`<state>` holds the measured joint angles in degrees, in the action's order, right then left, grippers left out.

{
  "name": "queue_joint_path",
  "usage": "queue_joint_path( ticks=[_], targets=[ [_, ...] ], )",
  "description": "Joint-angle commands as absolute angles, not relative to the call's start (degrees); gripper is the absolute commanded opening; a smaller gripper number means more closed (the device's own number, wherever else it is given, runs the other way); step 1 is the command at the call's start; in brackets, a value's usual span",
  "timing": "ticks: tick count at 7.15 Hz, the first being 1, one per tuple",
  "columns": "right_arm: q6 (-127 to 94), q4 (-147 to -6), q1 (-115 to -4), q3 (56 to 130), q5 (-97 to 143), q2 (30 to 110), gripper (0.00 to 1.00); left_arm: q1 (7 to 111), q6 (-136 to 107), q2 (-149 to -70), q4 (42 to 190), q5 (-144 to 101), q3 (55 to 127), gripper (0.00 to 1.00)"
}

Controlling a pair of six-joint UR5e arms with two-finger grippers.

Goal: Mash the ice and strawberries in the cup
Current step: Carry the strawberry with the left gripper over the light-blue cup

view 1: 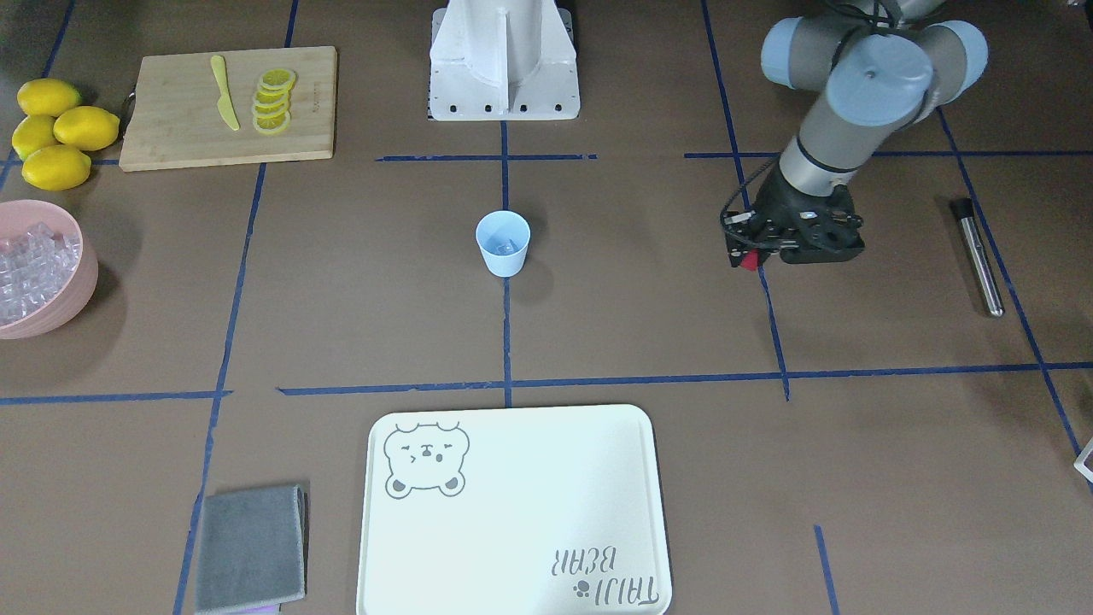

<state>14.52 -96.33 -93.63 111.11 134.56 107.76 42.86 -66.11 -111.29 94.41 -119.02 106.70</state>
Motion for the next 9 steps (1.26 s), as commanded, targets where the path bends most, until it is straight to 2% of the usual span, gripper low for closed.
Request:
queue_joint_path(
  ticks=[1, 5, 6, 7, 8, 9],
  targets=[
    [14.5, -96.3, -93.6, 111.2, 134.6, 107.8, 0.99, 37.4, -79.0, -122.5, 86.6, -116.3, 106.1, 0.02],
    [14.6, -96.3, -93.7, 111.2, 134.6, 107.8, 0.99, 28.2, -94.3, -135.9, 86.6, -107.3, 97.9, 0.04],
    [14.6, -96.3, -93.7, 111.2, 134.6, 107.8, 0.99, 27.1, -96.0, -138.1, 86.6, -106.9, 96.4, 0.06],
    [14.5, -96.3, -93.7, 111.2, 134.6, 107.8, 0.99, 26.7, -96.2, -138.2, 86.7, -106.8, 96.2, 0.13],
    [14.6, -96.3, -93.7, 111.2, 134.6, 107.8, 0.99, 26.8, -95.6, -138.1, 86.7, -106.9, 96.2, 0.34],
    [14.6, -96.3, -93.6, 111.1, 134.6, 107.8, 0.99, 26.8, -95.5, -138.1, 86.7, -107.0, 96.2, 0.69]
  ],
)
